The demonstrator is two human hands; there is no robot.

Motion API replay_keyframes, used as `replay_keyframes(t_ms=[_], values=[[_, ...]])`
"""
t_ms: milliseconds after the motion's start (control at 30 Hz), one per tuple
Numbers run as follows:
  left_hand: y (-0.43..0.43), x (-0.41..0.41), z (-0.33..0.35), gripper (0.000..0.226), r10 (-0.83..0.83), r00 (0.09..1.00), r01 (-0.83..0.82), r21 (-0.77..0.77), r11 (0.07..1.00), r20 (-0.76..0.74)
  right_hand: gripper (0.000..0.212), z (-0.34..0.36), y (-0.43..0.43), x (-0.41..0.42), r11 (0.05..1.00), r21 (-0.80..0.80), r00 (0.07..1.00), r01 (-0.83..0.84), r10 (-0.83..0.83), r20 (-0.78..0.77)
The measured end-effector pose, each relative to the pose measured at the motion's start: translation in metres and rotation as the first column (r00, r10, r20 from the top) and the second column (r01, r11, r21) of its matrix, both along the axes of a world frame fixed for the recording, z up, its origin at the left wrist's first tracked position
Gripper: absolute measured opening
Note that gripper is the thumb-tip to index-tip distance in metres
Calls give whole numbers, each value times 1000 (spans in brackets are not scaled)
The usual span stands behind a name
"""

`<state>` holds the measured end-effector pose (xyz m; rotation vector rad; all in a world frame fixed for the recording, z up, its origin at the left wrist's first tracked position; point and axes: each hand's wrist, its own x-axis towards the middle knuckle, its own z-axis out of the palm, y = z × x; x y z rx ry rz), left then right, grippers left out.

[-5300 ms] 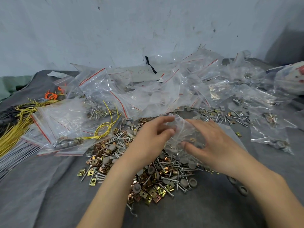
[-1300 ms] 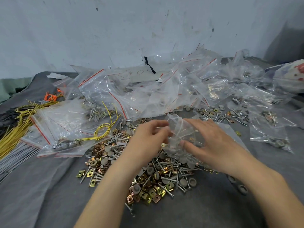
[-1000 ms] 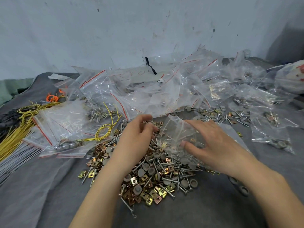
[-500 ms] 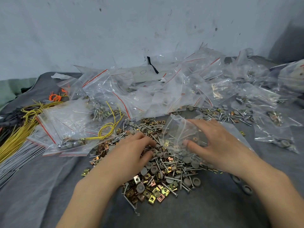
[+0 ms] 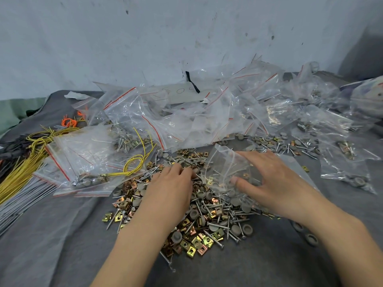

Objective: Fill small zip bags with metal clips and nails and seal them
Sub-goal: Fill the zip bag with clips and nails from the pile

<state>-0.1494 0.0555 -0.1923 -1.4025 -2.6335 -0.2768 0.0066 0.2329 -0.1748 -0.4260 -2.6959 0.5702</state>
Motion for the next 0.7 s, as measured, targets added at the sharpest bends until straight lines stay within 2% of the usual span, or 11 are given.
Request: replay_keyframes(t_ms=[133,300,400,467,533,633,700], values=[[5,1,-3,46,17,1000,-17,20,1000,-5,64,-1,1,-1,1000,5,1000,3,-3,6],[9,0,1,30,19,1000,-19,24,1000,12,64,-2,2,-1,1000,-9,1000,-1,1,9],[9,-1,3,30,14,999,-14,1,1000,36,66,-3,2,-1,1000,-6,1000,0,0,9],[7,-3,8,33,9,991,-17,58,998,133,67,-3,2,-1,1000,-5,1000,3,-3,1],[4,-6,13,28,-36,955,-18,179,984,294,66,-3,2,-1,1000,-8,1000,1,-1,-4],[1,-8,18,24,-133,836,-80,359,930,533,65,-2,1,0,1000,-15,1000,1,-1,-2],[-1,-9,21,27,-189,769,-116,423,899,611,66,-2,2,-1,1000,-14,1000,0,0,4]])
